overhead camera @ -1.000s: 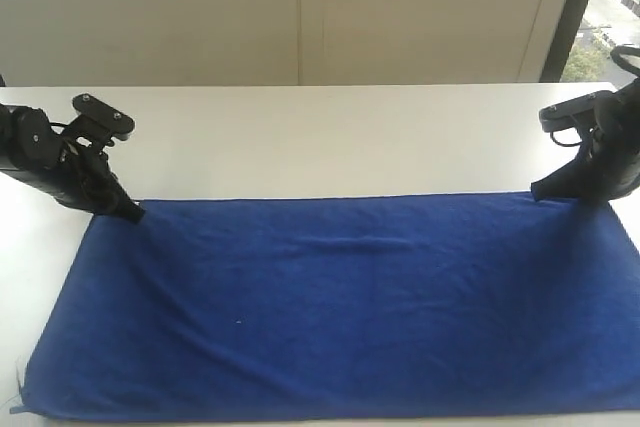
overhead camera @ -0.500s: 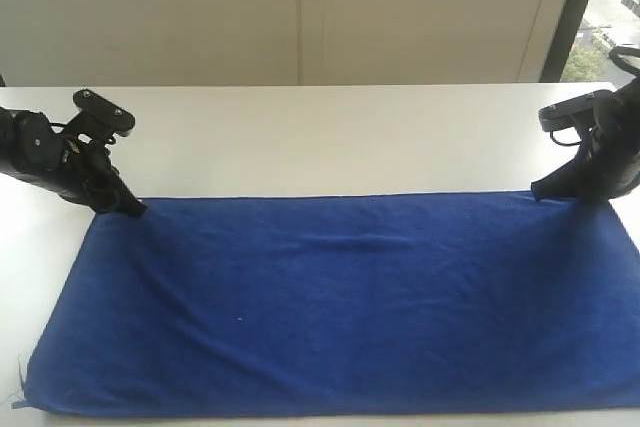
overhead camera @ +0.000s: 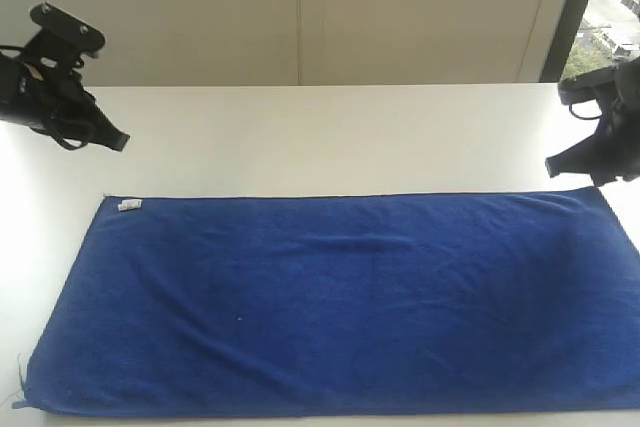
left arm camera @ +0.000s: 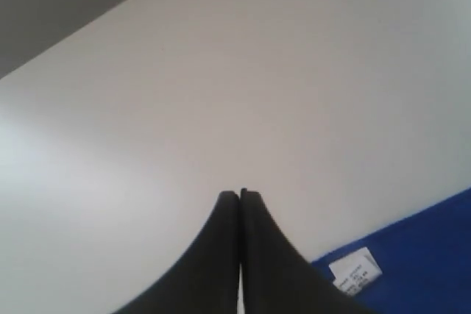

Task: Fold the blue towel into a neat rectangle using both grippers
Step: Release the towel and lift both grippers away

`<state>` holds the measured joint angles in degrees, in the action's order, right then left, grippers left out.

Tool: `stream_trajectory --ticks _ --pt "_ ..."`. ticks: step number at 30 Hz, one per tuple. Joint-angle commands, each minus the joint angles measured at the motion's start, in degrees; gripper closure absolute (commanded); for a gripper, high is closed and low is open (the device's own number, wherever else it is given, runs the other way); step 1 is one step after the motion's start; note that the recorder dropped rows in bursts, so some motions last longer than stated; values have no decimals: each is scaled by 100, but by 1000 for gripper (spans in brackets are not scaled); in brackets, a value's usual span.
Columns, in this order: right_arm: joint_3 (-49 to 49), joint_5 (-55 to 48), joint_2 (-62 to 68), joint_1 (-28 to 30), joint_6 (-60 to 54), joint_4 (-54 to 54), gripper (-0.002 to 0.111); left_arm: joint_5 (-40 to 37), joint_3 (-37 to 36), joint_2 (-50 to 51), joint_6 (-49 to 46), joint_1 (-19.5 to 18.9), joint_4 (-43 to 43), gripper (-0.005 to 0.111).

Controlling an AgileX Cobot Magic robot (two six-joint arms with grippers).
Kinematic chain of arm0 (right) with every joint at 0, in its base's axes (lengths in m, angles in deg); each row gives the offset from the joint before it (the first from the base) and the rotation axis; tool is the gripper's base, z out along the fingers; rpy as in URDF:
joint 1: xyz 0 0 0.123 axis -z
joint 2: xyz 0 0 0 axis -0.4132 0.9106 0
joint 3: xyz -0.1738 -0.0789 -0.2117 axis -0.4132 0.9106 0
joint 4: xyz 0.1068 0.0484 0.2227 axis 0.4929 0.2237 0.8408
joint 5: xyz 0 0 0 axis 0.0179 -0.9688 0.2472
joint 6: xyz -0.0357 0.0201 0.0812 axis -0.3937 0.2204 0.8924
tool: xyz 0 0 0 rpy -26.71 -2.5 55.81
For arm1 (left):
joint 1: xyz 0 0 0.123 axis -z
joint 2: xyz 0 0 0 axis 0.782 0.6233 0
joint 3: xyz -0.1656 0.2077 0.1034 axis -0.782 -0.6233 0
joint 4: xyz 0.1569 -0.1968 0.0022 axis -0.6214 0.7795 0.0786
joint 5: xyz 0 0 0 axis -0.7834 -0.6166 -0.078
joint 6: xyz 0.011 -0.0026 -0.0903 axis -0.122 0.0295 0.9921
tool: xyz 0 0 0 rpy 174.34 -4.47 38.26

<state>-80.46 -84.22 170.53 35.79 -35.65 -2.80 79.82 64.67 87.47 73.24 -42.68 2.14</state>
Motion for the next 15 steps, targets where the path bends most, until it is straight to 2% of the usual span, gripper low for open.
stream_trajectory --ticks 1,4,7,15 --pt "40 -314 -636 64 -484 565 61 -1086 6 -974 225 -7 71 107" --pt "70 -634 -1018 64 -1135 1150 59 -1748 -41 -1739 586 -7 71 107" --pt "437 -614 -1490 64 -1201 1411 59 -1811 -432 -2826 927 -7 81 107" --pt "2007 392 -2867 64 -1247 1412 59 -1885 -2487 -6315 1671 -7 81 107"
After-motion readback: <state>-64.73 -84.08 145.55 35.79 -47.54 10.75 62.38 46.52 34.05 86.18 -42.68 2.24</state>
